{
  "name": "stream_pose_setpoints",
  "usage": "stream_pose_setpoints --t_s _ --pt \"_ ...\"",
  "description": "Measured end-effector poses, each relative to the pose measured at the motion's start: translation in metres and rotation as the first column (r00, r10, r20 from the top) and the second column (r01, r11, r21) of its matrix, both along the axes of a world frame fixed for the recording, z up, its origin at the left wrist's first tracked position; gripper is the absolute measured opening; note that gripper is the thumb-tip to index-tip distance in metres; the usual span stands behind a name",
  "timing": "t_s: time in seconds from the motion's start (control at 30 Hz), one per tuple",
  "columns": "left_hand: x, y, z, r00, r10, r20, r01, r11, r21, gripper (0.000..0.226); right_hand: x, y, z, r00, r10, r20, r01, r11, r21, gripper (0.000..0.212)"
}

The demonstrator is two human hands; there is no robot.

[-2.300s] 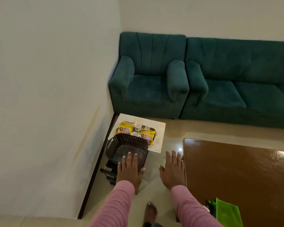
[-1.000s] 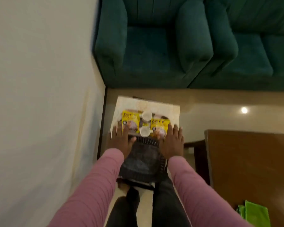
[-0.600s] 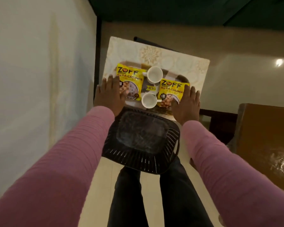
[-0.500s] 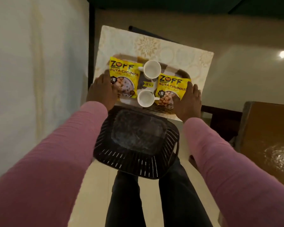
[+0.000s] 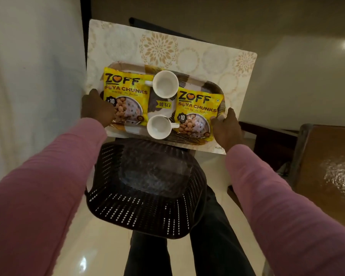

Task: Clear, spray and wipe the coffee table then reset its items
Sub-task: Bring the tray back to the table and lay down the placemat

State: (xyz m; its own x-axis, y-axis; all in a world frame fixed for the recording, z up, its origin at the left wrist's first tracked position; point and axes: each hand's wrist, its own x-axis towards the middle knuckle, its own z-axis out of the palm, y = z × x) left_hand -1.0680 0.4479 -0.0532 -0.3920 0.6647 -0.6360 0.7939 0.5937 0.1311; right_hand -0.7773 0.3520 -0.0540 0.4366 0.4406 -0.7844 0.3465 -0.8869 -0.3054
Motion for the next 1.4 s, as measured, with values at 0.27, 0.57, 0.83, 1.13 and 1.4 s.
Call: stream_pose_setpoints --t_s 0.27,0.57,0.83,1.13,1.4 --pt "-0.006 0.004 0.0 1.0 -0.027 -0.007 0.028 0.994 0.107 0.043 0.006 0.007 -0.004 1.0 -0.019 0.003 0.019 1.0 -0.004 0.024" --pt "-0.003 0.006 -0.007 0.991 0.125 0.044 -0.128 0.988 0.083 0.024 0.003 0.007 -0.005 0.999 -0.005 0.042 0.005 1.0 -0.014 0.027" --pt "-0.011 0.011 -0.011 0.981 0.113 0.155 -0.13 0.986 0.104 0.026 0.0 0.01 -0.002 0.985 -0.121 0.121 0.112 0.991 0.078 0.032" --pt "-0.004 0.038 0.055 0.97 0.042 0.241 -0.097 0.97 0.221 0.021 0.017 0.038 0.065 0.97 -0.189 0.154 0.148 0.958 0.246 0.035" --pt "-0.006 -0.001 0.186 0.935 0.079 0.346 -0.195 0.928 0.316 0.022 0.017 0.011 0.196 0.959 -0.264 0.104 0.213 0.913 0.349 0.042"
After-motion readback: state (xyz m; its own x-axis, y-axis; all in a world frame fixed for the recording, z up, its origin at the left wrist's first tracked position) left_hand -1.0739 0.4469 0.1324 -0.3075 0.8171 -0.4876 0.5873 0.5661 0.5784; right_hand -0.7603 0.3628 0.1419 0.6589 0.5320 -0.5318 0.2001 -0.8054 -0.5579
